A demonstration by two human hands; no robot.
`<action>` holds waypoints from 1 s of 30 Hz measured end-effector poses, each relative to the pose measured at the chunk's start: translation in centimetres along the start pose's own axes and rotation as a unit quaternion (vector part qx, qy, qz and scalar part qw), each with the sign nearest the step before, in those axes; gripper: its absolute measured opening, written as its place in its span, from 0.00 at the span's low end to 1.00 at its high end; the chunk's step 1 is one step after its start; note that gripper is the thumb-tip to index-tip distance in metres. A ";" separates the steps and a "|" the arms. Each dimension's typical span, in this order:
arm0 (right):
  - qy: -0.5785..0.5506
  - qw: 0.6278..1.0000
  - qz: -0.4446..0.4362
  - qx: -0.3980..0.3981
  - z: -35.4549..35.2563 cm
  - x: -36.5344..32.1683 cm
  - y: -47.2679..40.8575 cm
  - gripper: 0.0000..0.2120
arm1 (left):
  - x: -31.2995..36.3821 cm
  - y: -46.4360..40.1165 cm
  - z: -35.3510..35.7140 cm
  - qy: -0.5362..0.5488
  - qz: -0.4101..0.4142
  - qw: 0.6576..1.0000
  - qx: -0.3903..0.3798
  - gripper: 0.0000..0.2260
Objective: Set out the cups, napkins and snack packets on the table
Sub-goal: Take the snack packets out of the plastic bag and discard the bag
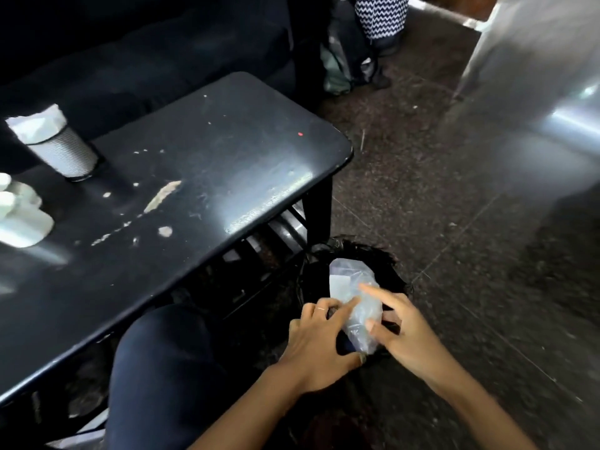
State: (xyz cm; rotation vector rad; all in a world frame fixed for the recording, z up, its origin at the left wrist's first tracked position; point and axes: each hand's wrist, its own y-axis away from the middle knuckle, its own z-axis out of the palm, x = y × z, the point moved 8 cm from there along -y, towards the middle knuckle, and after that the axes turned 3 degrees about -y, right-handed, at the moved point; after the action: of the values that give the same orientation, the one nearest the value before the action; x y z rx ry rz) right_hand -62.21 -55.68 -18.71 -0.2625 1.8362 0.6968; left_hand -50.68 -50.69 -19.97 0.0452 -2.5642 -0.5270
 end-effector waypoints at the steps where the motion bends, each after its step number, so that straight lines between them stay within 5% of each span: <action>1: 0.025 1.000 -0.003 0.006 0.4 0.9 -0.6 0.23 | -0.5 -0.3 0.6 -0.001 -0.007 1.000 -0.022 0.36; 7: 0.138 0.984 -0.017 0.111 2.1 4.3 -5.5 0.14 | -3.9 -2.7 3.0 0.056 -0.097 0.989 -0.101 0.38; 13: 0.213 0.967 0.054 0.131 3.7 8.9 -9.5 0.12 | -6.0 -4.4 6.2 -0.007 -0.143 0.973 -0.184 0.36; 18: 0.396 0.898 0.140 0.135 3.6 12.4 -11.5 0.11 | -5.9 -5.0 7.6 -0.015 -0.128 0.973 -0.194 0.33; 26: 0.331 0.909 0.243 0.067 6.1 16.8 -15.2 0.18 | -6.1 -6.1 6.5 -0.008 -0.123 0.983 -0.133 0.28; 30: 0.341 0.891 0.286 -0.084 8.8 19.1 -15.9 0.22 | -6.6 -6.1 6.5 -0.027 -0.133 0.983 -0.123 0.29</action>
State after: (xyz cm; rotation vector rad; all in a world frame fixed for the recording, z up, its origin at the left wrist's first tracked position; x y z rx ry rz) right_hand -54.61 -60.50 -43.47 -0.0683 2.5711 1.2956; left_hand -48.60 -53.10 -30.55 0.2935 -2.5398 -0.9547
